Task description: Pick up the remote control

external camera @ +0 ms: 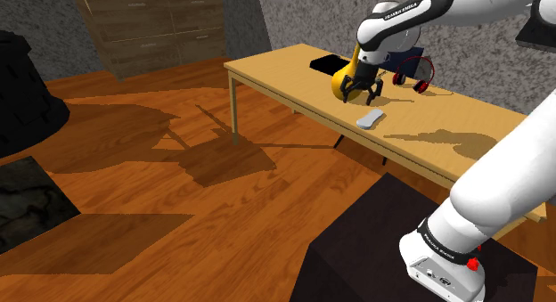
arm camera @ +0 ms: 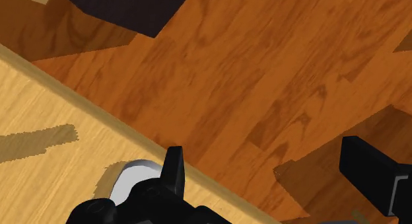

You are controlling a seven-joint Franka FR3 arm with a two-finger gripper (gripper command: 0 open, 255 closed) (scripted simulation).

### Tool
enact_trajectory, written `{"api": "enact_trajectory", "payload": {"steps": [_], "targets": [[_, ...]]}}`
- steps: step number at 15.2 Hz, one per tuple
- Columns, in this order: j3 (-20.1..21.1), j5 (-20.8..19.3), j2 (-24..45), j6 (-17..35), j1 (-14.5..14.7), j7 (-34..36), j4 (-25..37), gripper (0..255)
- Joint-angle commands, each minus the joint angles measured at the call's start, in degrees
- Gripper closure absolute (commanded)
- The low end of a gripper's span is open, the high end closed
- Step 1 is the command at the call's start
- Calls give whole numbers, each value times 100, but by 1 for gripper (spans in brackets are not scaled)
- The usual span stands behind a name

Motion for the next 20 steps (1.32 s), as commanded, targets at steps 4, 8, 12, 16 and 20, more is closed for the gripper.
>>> {"api": "enact_trajectory", "payload": {"steps": [4, 8, 12, 16, 20], "targets": [[-269, 178, 791, 438, -273, 253, 439, 0], [-456, 374, 1374, 701, -496, 455, 810, 0], [-622, 606, 1935, 921, -744, 644, 1192, 0], [-767, 860, 2471, 1106, -1019, 830, 1577, 0], [-800, 1027, 2803, 1297, -1173, 887, 1725, 0]]}}
